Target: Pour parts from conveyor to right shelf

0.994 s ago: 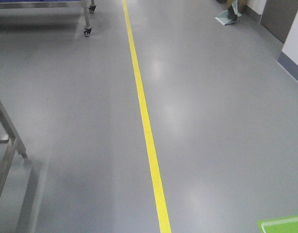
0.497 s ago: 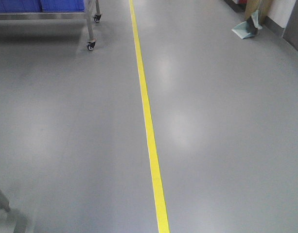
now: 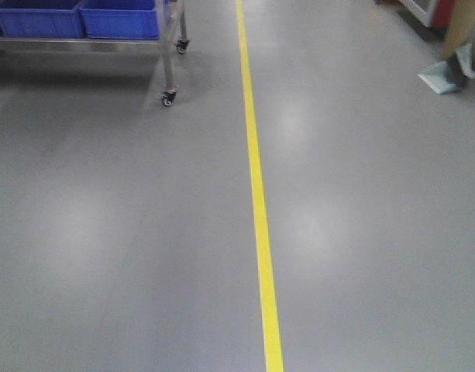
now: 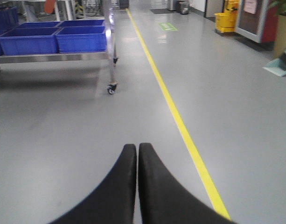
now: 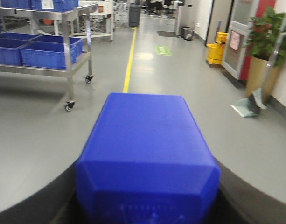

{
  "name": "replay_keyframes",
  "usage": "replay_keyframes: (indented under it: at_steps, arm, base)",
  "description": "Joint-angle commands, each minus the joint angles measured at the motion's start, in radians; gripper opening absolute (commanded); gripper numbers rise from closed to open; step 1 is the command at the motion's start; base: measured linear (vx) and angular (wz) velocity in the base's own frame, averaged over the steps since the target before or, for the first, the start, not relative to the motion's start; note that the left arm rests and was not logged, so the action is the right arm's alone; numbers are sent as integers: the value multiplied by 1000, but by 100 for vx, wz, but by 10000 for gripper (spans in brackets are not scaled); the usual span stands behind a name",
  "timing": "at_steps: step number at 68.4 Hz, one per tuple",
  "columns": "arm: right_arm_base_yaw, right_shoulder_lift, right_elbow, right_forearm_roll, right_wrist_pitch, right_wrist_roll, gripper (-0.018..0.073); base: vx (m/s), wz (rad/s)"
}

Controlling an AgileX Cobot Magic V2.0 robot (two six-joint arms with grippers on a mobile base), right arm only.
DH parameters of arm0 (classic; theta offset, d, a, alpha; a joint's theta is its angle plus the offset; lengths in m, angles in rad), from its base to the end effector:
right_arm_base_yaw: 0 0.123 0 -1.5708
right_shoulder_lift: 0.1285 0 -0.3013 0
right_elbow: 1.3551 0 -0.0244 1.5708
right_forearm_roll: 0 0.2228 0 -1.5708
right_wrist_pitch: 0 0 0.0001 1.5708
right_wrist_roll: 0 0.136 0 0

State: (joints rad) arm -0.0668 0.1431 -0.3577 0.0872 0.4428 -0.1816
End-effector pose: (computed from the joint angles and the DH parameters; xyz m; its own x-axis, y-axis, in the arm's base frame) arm 0.0500 0.0017 0.2744 -0.1411 -0.0933 -0.9856 0.0154 0.9952 -0.0964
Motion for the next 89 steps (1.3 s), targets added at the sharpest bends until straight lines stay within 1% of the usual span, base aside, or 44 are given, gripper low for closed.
replay_keyframes:
  at_steps: [1,65,89]
  arm:
    - [-4,10,-28,2,-83,-7,-6]
    - [-4,10,-28,2,-83,-7,-6]
    - [-4,10,-28,2,-83,-7,-6]
  base:
    - [80,32]
    - [75,40]
    - [69,58]
